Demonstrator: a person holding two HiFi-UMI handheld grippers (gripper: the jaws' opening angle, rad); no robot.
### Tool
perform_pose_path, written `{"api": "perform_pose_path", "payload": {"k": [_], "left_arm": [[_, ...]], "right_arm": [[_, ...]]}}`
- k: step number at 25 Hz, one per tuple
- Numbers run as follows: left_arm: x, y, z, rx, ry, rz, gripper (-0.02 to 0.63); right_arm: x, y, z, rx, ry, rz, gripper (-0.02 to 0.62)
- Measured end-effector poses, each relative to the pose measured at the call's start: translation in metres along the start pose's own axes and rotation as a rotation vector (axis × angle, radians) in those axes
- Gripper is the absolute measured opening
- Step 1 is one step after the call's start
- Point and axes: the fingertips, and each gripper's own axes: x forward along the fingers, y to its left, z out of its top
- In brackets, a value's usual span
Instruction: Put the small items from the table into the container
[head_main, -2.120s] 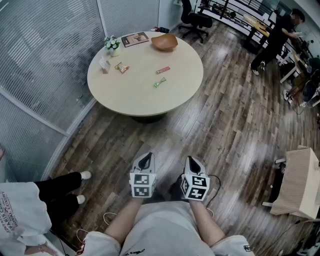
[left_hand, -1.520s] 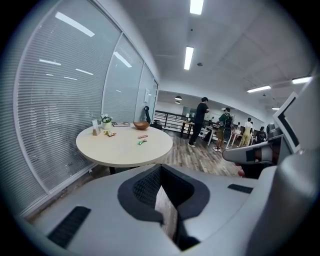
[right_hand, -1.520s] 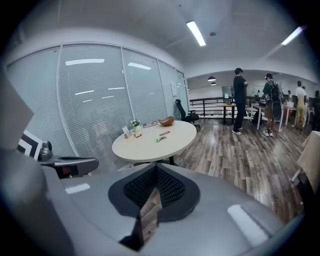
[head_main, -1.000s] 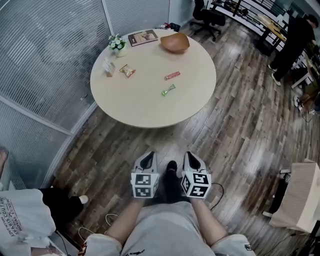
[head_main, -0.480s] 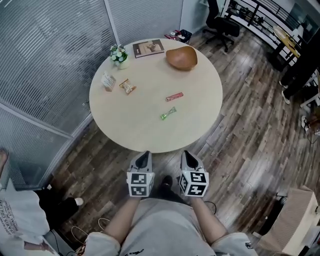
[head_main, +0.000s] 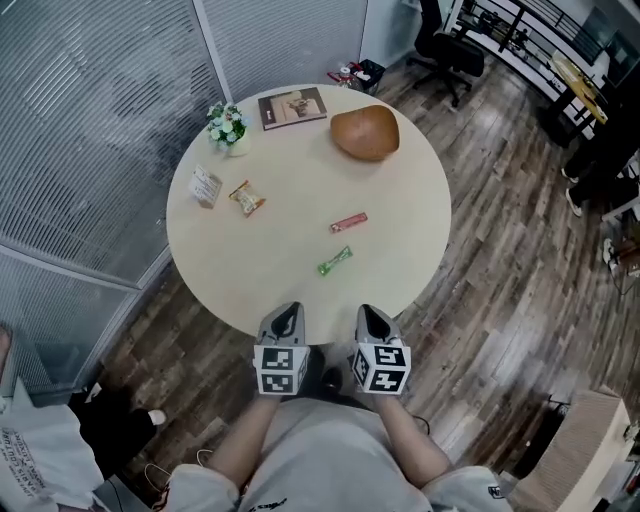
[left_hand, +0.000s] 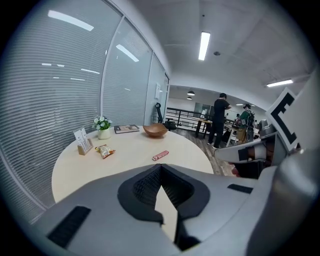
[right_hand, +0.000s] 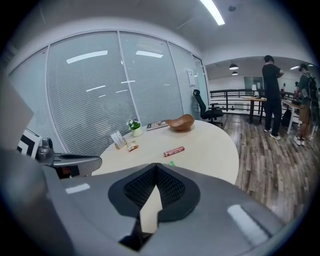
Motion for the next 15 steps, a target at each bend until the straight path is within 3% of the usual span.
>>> {"api": "perform_pose_path", "payload": {"k": [8, 15], "left_arm": [[0.072, 0.045, 0.034, -0.001, 0.038, -0.061, 0.006], [0.111, 0.072, 0.051, -0.002, 0.069, -0.085, 0.006]], "right_arm": [[0.086, -0.001, 0.016, 0.054, 0.068, -0.053, 0.002], [0.151, -0.003, 0.002, 0.1, 0.172, -0.071, 0.022]]}}
